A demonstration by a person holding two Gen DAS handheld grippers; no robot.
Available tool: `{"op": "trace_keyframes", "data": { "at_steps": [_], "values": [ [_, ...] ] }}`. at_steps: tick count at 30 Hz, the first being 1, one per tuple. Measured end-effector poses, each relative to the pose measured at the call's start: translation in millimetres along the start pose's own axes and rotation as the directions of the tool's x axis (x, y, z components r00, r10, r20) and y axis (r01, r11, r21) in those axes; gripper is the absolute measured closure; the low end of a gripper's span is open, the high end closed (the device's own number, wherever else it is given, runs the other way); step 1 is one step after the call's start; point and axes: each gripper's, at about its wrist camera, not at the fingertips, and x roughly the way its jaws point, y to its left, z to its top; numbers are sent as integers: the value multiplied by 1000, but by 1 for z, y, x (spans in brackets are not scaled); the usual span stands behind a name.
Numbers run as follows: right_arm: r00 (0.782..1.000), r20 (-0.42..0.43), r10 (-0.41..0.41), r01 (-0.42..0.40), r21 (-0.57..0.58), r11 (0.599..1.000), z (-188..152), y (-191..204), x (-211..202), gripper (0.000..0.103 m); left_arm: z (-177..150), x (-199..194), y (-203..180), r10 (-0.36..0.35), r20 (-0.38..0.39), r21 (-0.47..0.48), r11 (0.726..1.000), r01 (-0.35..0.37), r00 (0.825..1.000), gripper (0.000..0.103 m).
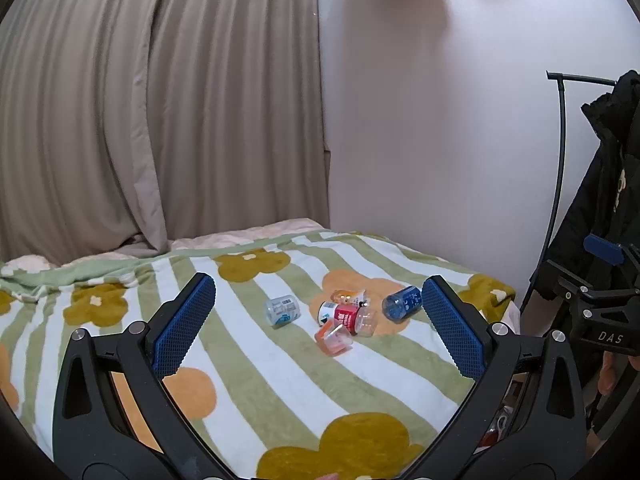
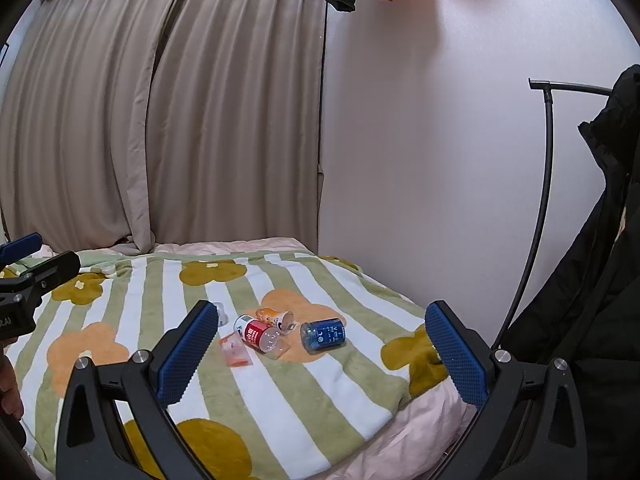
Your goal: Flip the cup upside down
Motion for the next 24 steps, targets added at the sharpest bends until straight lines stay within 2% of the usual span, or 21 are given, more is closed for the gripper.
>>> {"op": "trace_keyframes", "data": {
  "at_steps": [24],
  "values": [
    [1000,-6,21,-21,-11,1000,2,4,-7,0,1,0,-3,-15,-5,9,1000,15,1000,0]
  ]
}}
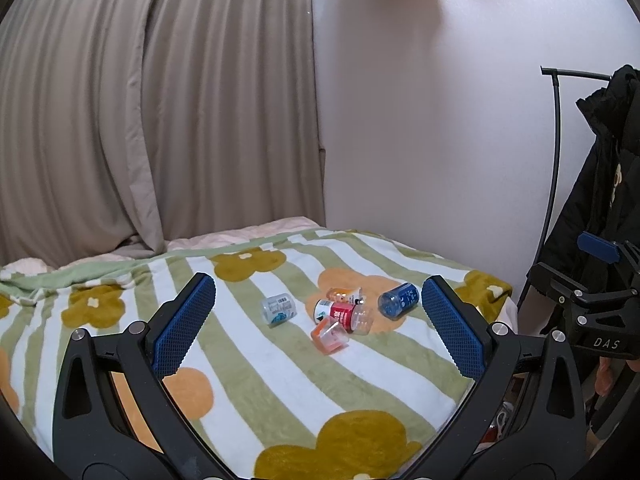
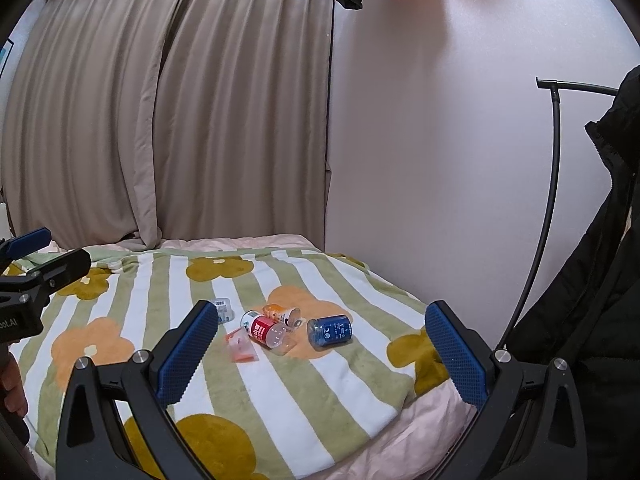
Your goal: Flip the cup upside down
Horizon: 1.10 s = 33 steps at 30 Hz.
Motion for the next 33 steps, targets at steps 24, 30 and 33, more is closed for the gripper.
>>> {"op": "trace_keyframes", "data": {
  "at_steps": [24,30,33],
  "values": [
    [1000,-4,1,-1,-3,1000,2,2,-2,0,-3,-1,-3,-1,-8,-3,1000,1,1000,0],
    [1000,-3,4,-4,-3,1000,2,3,-3,0,-3,0,-3,-2,-10,-3,1000,2,1000,0],
    [1000,-2,4,-4,-1,1000,2,4,-4,0,-4,-1,-3,-7,-14,-6,1000,7,1000,0]
  ]
}}
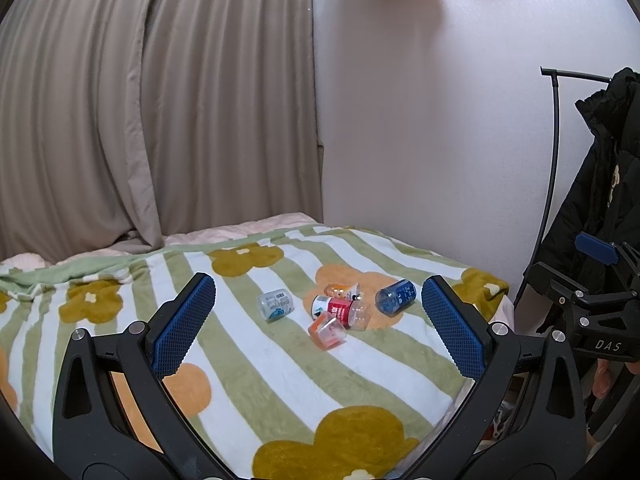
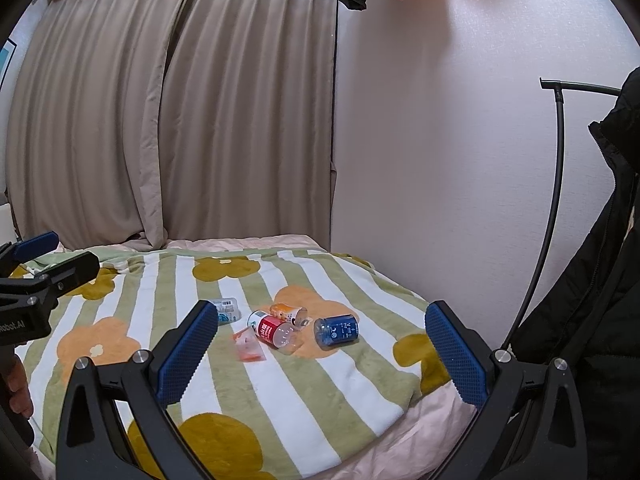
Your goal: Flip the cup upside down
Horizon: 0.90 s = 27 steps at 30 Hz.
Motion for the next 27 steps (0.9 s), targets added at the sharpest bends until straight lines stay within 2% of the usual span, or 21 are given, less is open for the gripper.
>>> {"op": "trace_keyframes", "data": {
  "at_steps": [17,27],
  "values": [
    [1000,18,-5,5,-4,1000,3,8,-6,0,4,-3,3,-13,-7,-2,1000,13,1000,0],
    [999,28,-22,22,1,1000,9,3,-7,0,11,9,-1,-29,-29,6,1000,29,999,0]
  ]
}}
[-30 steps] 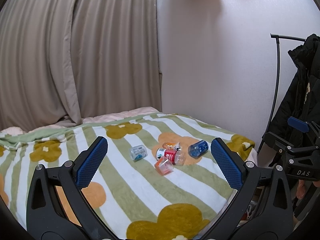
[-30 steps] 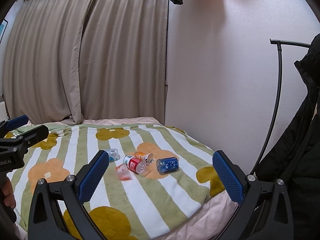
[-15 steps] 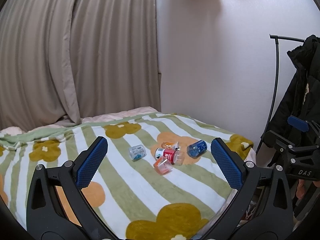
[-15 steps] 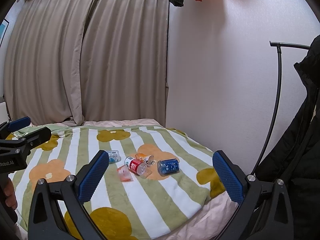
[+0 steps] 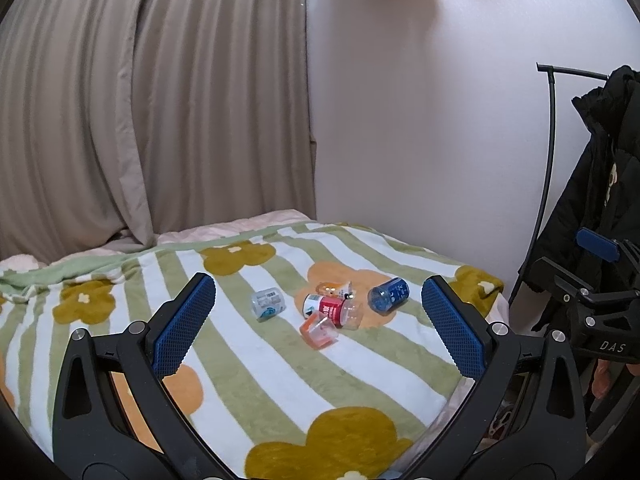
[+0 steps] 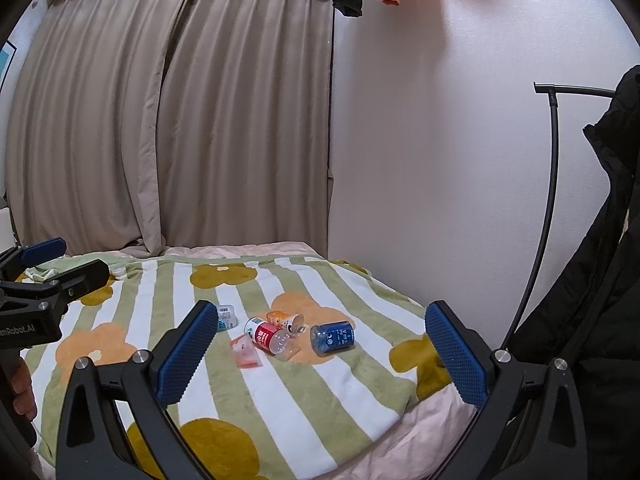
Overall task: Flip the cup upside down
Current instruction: 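Move the left gripper down to the blue cup and close around it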
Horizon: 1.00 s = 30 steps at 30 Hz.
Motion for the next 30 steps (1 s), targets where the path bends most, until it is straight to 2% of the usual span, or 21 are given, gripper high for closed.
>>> {"op": "trace_keyframes", "data": {
  "at_steps": [3,6,9,12,13,14,18,20,22,23,26,30],
  "values": [
    [1000,2,25,-25,14,1000,3,-5,2,0,2,9,-4,-27,-13,31,999,28,1000,0],
    [998,12,61,-62,35,997,6,-11,2,0,12,29,-5,-105,-45,72,992,108,993,0],
    [999,15,49,-49,1,999,9,-15,3,0,31,61,-5,-187,-96,117,973,198,978,0],
    [999,11,41,-41,-7,999,6,-25,7,0,50,105,-16,-253,-170,178,943,282,953,0],
    [999,6,49,-49,0,999,4,-29,8,0,57,124,-22,-284,-217,196,925,327,934,0],
    [999,1,53,-53,15,998,2,-34,11,0,63,150,-29,-308,-283,214,903,373,908,0],
    [999,-20,39,-38,45,998,-9,-51,22,0,70,227,-66,-272,-435,312,849,427,858,0],
    [999,-34,28,-26,53,998,-16,-59,30,0,64,270,-88,-249,-516,348,813,467,820,0],
    [999,-48,20,-17,66,998,-24,-67,39,0,56,304,-103,-254,-578,357,777,519,776,0],
    [998,-57,19,-14,75,997,-27,-71,43,0,49,327,-113,-260,-619,351,753,556,741,0],
    [997,-82,16,-8,105,994,-39,-83,56,0,27,379,-134,-246,-709,333,709,622,661,0],
    [992,-124,0,16,127,992,-60,-97,76,0,-6,436,-155,-179,-797,328,673,663,576,0]
  ]
}}
